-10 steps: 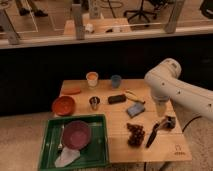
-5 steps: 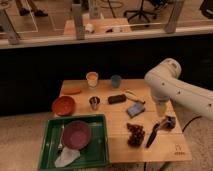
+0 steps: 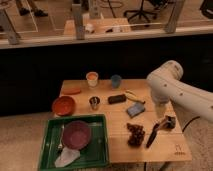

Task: Place sponge in tray

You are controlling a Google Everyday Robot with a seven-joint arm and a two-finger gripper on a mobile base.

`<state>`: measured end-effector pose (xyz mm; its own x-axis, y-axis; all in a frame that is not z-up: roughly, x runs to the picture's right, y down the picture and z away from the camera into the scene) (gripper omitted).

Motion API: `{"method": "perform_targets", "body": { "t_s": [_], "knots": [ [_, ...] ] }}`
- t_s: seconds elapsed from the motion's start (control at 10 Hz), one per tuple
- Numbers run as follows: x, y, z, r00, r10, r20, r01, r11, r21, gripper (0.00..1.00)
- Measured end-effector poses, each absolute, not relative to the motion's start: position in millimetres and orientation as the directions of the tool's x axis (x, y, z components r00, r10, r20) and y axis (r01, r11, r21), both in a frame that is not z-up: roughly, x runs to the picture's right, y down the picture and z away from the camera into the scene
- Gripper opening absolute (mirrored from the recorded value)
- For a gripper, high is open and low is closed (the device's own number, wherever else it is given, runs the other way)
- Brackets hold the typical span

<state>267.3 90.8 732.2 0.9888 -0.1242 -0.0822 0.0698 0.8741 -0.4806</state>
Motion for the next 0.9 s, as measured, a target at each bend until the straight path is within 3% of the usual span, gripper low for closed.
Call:
{"method": "perform_targets", "body": {
  "t_s": [0.4,0.9],
  "knots": [
    [235,109,737,0.958,-0.083,0.275,0.196,0.888,-0.416,0.8],
    [217,117,735,0.918,-0.124,0.377,0.287,0.864,-0.414,0.8]
  ]
}}
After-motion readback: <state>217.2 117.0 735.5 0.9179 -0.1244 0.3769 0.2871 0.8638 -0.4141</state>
